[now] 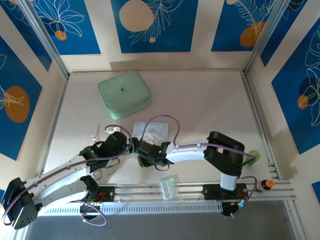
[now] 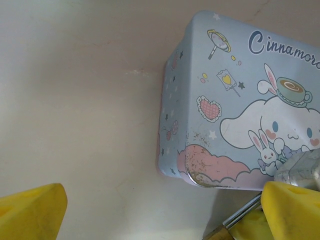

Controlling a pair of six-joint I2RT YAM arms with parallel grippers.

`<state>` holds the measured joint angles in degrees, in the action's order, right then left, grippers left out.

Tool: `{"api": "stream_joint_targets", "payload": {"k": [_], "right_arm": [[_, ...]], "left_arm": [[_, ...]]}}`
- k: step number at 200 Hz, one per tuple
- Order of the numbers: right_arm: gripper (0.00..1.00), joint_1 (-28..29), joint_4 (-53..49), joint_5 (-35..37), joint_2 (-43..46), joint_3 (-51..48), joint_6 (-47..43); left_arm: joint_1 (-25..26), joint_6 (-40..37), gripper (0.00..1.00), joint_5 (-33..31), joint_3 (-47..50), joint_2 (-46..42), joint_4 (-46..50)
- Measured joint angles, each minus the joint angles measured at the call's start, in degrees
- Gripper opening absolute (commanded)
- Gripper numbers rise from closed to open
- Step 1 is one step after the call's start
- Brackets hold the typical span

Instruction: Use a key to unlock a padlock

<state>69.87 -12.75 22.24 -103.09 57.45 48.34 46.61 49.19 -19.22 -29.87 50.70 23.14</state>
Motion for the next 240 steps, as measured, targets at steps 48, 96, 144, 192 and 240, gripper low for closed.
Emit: {"api": "stream_joint_targets", "payload": {"k": [48, 96, 144, 192, 240], "right_arm": [[0.31, -0.57, 1.29, -0.68, 0.81, -1.46, 1.68], [0.26, -2.23, 5.92, -4.04, 2.97, -5.33, 3.37], [0.23, -3.08, 7.23, -7.37, 4.42, -7.08, 3.78], [0.22, -4.02, 7.43, -9.84, 6.71, -9.35, 2.6], [0.18, -6.21, 11.8, -13.09, 8.44, -12.85, 1.18]], "left_arm": [[0.0, -0.02, 0.98, 0.2, 0.0, 0.0, 0.0], [0.0, -0.02, 0.98, 0.61, 0.0, 0.0, -0.39], [0.0, -4.74, 0.99, 1.2, -0.55, 0.7, -0.98], [0.0, -18.18, 0.99, 0.2, -7.19, 5.29, 0.02], [0.0, -35.82, 0.92, 0.68, -10.45, 12.57, -0.5]]}}
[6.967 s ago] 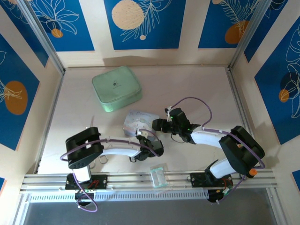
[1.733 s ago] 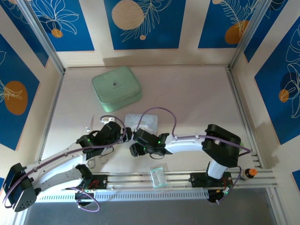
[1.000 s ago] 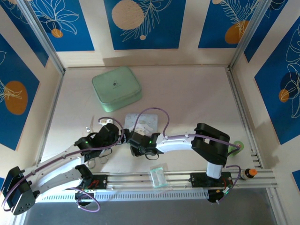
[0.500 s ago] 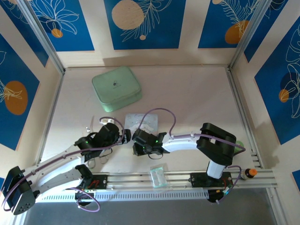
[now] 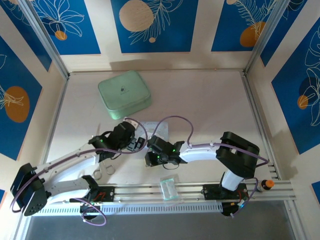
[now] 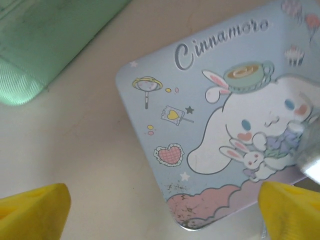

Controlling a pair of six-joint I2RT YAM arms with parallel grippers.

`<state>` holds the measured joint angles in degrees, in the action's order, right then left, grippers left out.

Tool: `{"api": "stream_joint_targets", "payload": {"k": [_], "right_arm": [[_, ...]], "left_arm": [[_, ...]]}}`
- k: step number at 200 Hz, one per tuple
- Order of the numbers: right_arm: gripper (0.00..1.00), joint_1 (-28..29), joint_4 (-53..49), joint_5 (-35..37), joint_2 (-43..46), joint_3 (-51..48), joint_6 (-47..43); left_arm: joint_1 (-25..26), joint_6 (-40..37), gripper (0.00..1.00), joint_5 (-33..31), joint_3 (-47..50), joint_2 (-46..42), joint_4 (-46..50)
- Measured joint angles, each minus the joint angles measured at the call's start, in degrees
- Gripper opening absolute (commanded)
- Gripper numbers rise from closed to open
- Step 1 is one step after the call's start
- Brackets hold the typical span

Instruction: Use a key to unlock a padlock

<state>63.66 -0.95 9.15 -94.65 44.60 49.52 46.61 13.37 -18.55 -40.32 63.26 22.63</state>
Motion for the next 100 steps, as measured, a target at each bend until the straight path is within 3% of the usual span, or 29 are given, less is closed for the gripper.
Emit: {"api": "stream_joint_targets", "payload": {"k": [48, 100], "right_arm": [[0.18, -1.77, 4.0, -0.92, 3.61, -5.27, 0.07], [0.13, -4.33, 7.52, -3.78, 5.75, -8.74, -0.55]], "left_arm": [[0.02, -12.87, 0.88, 3.32, -0.33, 4.11, -2.51], [1.51, -19.61, 0.85, 4.5, -2.45, 8.41, -3.41]]}}
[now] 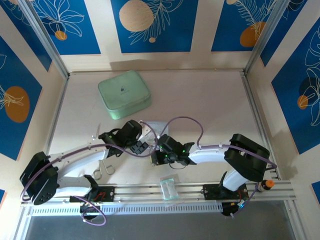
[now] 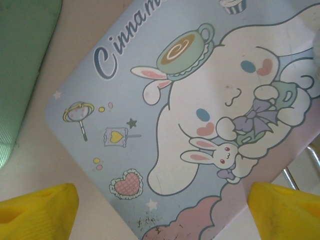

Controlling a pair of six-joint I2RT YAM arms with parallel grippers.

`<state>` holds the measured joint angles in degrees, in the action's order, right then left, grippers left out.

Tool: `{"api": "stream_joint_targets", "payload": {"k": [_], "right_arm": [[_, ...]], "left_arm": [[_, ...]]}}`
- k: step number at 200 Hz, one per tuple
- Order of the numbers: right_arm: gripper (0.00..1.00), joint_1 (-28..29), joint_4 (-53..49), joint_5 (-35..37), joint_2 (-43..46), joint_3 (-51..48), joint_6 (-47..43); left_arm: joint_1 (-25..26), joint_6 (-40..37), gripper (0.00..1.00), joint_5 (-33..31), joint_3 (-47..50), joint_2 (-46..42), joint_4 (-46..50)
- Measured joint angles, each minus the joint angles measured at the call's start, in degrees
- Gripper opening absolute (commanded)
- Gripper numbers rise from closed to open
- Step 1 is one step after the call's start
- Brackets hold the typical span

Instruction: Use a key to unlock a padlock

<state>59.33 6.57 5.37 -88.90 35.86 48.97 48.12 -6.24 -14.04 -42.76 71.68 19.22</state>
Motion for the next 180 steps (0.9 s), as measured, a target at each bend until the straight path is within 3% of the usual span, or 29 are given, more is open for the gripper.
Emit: {"api": "stream_joint_targets", "payload": {"k": [42, 87, 134, 180], "right_arm": [[0.11, -2.25, 3.56, -2.43, 1.73, -2.99, -0.07], [0.11, -4.24, 5.44, -4.26, 3.26, -5.16, 0.17], [0.11, -7.43, 7.87, -7.26, 5.9, -8.31, 0.83], [0.11, -9.75, 7.52, -9.18, 8.94, -10.67, 0.85]], "left_arm": [[3.48, -2.82, 0.78, -2.29, -2.82, 4.9, -0.15], [4.28, -3.26, 0.64, -4.44, -3.91, 8.63, 1.16], [4.74, -2.51, 0.57, -0.61, -5.05, 8.46, 2.69], [9.09, 0.39, 0.56, 1.18, -5.86, 8.26, 4.02]]}}
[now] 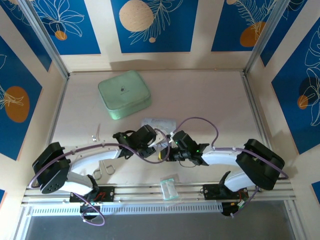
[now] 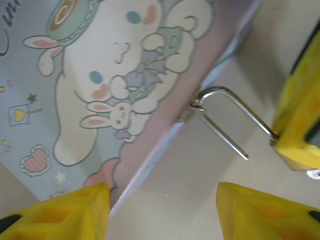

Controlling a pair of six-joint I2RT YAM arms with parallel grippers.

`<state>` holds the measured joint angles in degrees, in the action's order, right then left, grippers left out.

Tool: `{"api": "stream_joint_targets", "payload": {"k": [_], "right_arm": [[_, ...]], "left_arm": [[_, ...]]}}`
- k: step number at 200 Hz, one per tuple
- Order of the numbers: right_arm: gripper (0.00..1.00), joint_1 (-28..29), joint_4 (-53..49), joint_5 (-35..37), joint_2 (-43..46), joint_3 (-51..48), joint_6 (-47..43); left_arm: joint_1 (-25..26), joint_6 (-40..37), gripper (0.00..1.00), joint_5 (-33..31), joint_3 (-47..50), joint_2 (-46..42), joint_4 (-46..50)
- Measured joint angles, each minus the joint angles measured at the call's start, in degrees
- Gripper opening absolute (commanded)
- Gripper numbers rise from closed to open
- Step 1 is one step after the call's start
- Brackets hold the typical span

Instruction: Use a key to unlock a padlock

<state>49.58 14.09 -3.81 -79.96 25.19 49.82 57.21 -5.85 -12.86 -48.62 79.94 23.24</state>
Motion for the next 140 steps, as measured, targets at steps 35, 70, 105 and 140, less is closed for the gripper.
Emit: {"api": "stream_joint_targets", "payload": {"k": [35, 70, 105, 140], "right_arm": [[0.11, -1.73, -1.07, -0.31, 1.99, -1.22, 0.02], [0.11, -2.49, -1.84, -0.52, 4.31, -2.82, 0.09], [0.11, -2.91, -1.03, -1.44, 4.31, -3.21, -0.13], [0.1, -3.48, -1.09, -2.58, 4.72, -3.48, -0.35]], "left_arm": [[1.05, 2.6, 0.59, 2.86, -0.09, -0.76, 1.7], [1.07, 1.2, 0.79, 2.1, -1.77, -4.26, 1.88], [0.79, -8.22, 0.81, -0.26, -2.73, -2.89, -3.65], [0.04, -15.85, 0.8, -0.02, -4.31, 5.95, -5.46]]}}
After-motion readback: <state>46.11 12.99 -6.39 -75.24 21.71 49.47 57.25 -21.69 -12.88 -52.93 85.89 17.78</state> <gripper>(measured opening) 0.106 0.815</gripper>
